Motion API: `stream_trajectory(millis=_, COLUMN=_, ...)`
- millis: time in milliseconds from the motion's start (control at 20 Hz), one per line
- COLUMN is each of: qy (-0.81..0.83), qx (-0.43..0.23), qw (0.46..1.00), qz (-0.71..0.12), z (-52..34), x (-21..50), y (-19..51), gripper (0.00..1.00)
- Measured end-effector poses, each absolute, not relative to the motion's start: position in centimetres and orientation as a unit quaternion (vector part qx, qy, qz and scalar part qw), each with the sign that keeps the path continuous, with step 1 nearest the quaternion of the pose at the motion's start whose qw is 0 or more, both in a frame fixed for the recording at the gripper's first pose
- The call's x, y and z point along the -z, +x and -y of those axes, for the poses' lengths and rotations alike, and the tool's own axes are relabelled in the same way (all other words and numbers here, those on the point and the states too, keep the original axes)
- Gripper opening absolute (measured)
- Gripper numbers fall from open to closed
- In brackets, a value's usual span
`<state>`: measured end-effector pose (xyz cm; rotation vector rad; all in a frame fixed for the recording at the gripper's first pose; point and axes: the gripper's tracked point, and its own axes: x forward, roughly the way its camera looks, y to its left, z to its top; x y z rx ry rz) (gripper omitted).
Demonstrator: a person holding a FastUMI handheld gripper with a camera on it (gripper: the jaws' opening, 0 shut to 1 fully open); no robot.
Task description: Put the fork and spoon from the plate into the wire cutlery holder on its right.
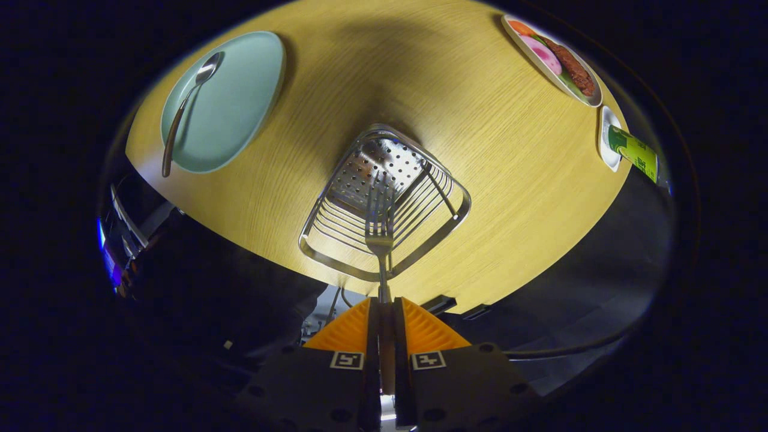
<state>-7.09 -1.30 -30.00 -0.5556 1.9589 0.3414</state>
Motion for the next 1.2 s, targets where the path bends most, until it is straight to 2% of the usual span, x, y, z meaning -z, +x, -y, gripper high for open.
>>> stream_trajectory(millis=150, qy=-0.240, qx=-0.154, qw=0.525, qz=-0.802, z=1.0, x=29.9, y=-6.6, gripper=0.22)
stream_trajectory(millis=250, qy=-0.243, qx=-0.158, qw=0.561, qz=-0.775, z=0.8, x=29.7, y=-5.6, gripper=0.30)
stream_trajectory(millis=450, qy=-0.215, qx=-0.150, qw=0.670, qz=-0.695, z=0.1, x=27.5, y=-3.3, gripper=0.67)
stream_trajectory(millis=550, qy=-0.189, qx=-0.136, qw=0.728, qz=-0.644, z=-0.7, x=25.1, y=-2.3, gripper=0.72)
stream_trajectory(millis=700, qy=-0.102, qx=-0.139, qw=0.804, qz=-0.569, z=-6.0, x=21.5, y=-1.0, gripper=0.86)
stream_trajectory(millis=900, qy=0.000, qx=-0.170, qw=0.853, qz=-0.494, z=-15.4, x=19.2, y=-0.6, gripper=0.88)
stream_trajectory(millis=1100, qy=0.024, qx=-0.212, qw=0.853, qz=-0.477, z=-24.0, x=22.4, y=-1.5, gripper=0.90)
stream_trajectory(millis=1200, qy=0.016, qx=-0.207, qw=0.852, qz=-0.480, z=-26.1, x=25.1, y=-1.7, gripper=0.90)
